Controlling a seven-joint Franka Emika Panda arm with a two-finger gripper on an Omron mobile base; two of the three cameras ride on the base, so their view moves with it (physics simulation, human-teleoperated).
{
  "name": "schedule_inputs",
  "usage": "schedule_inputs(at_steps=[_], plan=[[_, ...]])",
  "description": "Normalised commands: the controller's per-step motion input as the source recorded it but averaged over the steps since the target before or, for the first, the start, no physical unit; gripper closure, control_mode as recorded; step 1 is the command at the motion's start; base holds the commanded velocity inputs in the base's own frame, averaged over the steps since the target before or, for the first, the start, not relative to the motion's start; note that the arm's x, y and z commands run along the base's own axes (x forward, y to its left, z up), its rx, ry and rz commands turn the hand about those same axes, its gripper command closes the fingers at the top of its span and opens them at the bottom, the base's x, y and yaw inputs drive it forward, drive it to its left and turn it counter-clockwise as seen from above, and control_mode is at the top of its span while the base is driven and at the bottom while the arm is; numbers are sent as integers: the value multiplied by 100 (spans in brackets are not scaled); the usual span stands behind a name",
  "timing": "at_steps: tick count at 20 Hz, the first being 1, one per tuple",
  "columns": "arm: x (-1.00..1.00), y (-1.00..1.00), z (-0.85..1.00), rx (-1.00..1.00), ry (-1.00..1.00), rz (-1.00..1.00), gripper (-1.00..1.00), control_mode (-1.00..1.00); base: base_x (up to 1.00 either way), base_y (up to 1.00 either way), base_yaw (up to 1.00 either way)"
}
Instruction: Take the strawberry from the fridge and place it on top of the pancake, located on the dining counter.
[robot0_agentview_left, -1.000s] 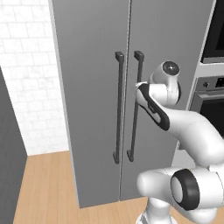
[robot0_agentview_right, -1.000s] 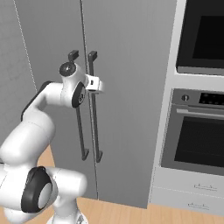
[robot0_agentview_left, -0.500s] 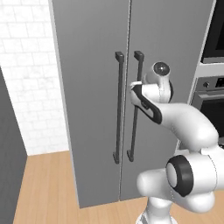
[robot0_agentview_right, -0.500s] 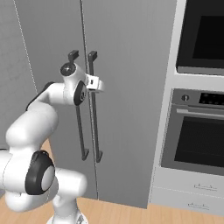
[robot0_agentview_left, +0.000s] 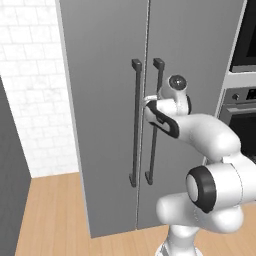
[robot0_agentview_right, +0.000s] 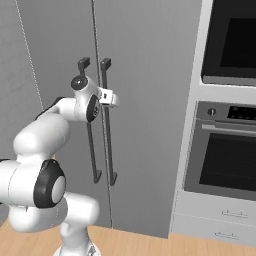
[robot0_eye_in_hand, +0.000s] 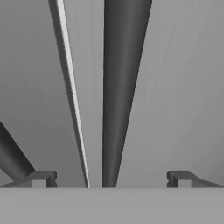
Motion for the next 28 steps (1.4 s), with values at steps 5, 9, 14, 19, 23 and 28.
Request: schedule_inputs(at_steps=[5, 9, 14, 19, 23, 28], plan=[[27, 0, -8, 0, 0, 0, -100, -100, 0, 0, 0], [32, 0, -8, 0, 0, 0, -100, -100, 0, 0, 0], [26, -1, -20, 0, -6, 0, -100, -100, 0, 0, 0], [36, 0, -14, 0, -5, 0, -100, -100, 0, 0, 0], [47, 0, -14, 0, -1, 0, 100, -100, 0, 0, 0], [16, 0, -4, 1, 2, 0, 100, -100, 0, 0, 0]])
